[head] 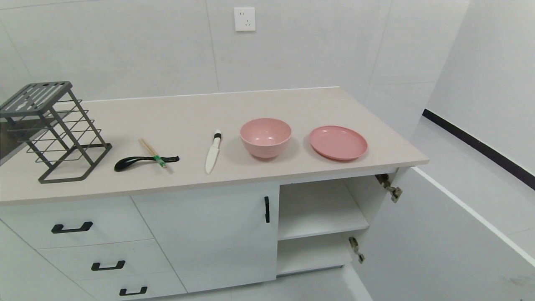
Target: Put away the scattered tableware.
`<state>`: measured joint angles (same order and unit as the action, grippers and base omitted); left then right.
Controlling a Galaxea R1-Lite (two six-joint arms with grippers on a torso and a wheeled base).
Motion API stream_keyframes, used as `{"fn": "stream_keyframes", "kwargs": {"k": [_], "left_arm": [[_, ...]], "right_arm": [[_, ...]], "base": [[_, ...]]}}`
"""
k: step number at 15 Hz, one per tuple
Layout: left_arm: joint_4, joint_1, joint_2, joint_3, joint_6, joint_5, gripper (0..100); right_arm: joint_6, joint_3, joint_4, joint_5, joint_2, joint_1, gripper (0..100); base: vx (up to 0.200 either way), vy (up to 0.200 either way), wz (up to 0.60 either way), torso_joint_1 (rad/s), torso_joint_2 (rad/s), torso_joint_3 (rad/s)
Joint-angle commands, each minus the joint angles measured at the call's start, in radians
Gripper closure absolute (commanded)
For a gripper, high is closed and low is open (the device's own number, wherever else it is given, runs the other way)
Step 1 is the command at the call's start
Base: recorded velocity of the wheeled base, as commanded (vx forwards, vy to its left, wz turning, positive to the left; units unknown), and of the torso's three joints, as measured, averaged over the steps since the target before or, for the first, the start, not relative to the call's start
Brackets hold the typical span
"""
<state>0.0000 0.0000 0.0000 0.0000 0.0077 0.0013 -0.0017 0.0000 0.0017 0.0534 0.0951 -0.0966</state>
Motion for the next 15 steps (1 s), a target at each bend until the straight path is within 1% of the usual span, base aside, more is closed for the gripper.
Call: {"fn": "stream_keyframes", "kwargs": {"k": [1, 4, 8, 11, 13, 15], "left_arm": [[0.0, 0.0, 0.002, 0.0, 0.0, 0.0, 0], [0.0, 0.0, 0.002, 0.0, -0.002, 0.002, 0], [0.0, 0.0, 0.002, 0.0, -0.002, 0.002, 0], [0.0, 0.0, 0.002, 0.0, -0.003, 0.002, 0], [0.0, 0.0, 0.002, 0.0, -0.002, 0.0, 0], [0.0, 0.0, 0.002, 0.0, -0.003, 0.002, 0]], "right_arm": [[0.0, 0.0, 0.0, 0.0, 0.002, 0.0, 0], [0.0, 0.0, 0.0, 0.0, 0.002, 0.0, 0], [0.0, 0.0, 0.0, 0.0, 0.002, 0.0, 0], [0.0, 0.0, 0.0, 0.0, 0.002, 0.0, 0], [0.0, 0.0, 0.0, 0.0, 0.002, 0.0, 0], [0.0, 0.0, 0.0, 0.0, 0.002, 0.0, 0]], "base": [[0.0, 0.0, 0.0, 0.056, -0.11, -0.051], [0.2, 0.0, 0.0, 0.022, -0.05, -0.017], [0.0, 0.0, 0.0, 0.0, 0.0, 0.0], [0.0, 0.0, 0.0, 0.157, -0.32, -0.147], [0.2, 0.0, 0.0, 0.232, -0.46, -0.217], [0.2, 0.0, 0.0, 0.081, -0.2, -0.083]]}}
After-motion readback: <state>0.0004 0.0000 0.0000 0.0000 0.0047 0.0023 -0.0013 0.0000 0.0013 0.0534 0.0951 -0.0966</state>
